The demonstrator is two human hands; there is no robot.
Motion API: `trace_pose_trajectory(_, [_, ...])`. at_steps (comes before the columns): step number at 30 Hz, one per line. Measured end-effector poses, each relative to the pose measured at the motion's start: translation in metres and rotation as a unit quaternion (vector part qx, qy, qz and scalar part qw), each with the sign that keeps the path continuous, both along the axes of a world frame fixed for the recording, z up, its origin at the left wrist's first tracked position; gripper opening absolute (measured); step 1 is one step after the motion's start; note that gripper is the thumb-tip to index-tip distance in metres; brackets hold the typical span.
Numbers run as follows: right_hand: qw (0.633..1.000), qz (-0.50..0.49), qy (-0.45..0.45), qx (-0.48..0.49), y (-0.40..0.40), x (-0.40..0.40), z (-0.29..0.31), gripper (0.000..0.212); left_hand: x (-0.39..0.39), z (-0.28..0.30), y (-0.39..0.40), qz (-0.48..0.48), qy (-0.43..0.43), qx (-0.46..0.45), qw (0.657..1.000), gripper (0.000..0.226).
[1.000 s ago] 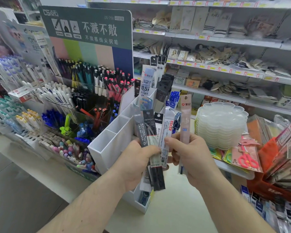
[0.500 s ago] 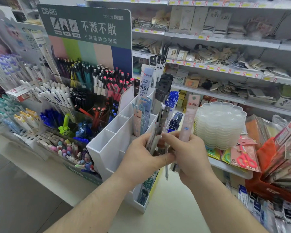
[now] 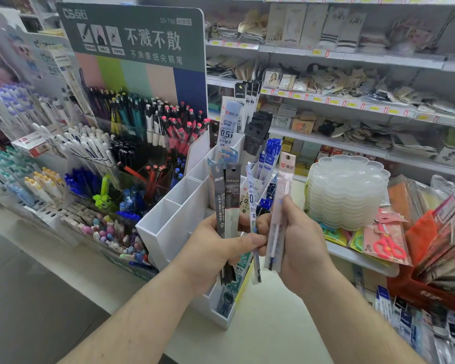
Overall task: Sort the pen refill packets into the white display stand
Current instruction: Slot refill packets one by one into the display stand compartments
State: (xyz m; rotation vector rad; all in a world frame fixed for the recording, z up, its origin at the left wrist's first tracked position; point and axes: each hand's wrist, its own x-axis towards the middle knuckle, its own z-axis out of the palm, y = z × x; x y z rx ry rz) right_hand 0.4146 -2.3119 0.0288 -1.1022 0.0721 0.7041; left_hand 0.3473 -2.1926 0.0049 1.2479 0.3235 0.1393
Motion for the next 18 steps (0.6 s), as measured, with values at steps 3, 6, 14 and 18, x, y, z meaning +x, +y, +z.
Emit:
trace_pose_trajectory(3, [1.0,0.021,0.003,0.012,0.0,0.0,-0.001,0.053,-0.003,0.003,0.001,-0.011,0.015,-0.041,0.999,0.033])
trace_pose_trajectory(6, [0.999,0.028,-0.011,0.018,0.001,-0.001,-0.002,0.043,-0.005,0.008,-0.002,0.01,0.027,-0.039,0.999,0.018])
trace_pose_trajectory(14, [0.99,-0.028,-0.135,-0.027,0.005,0.009,0.004,0.012,-0.004,0.019,0.008,0.135,0.031,0.063,0.988,0.022])
trace_pose_trajectory(18, [0.983,0.015,-0.181,-0.03,0.011,0.018,0.015,0.011,-0.004,0.026,0.016,0.118,0.038,0.095,0.988,0.018])
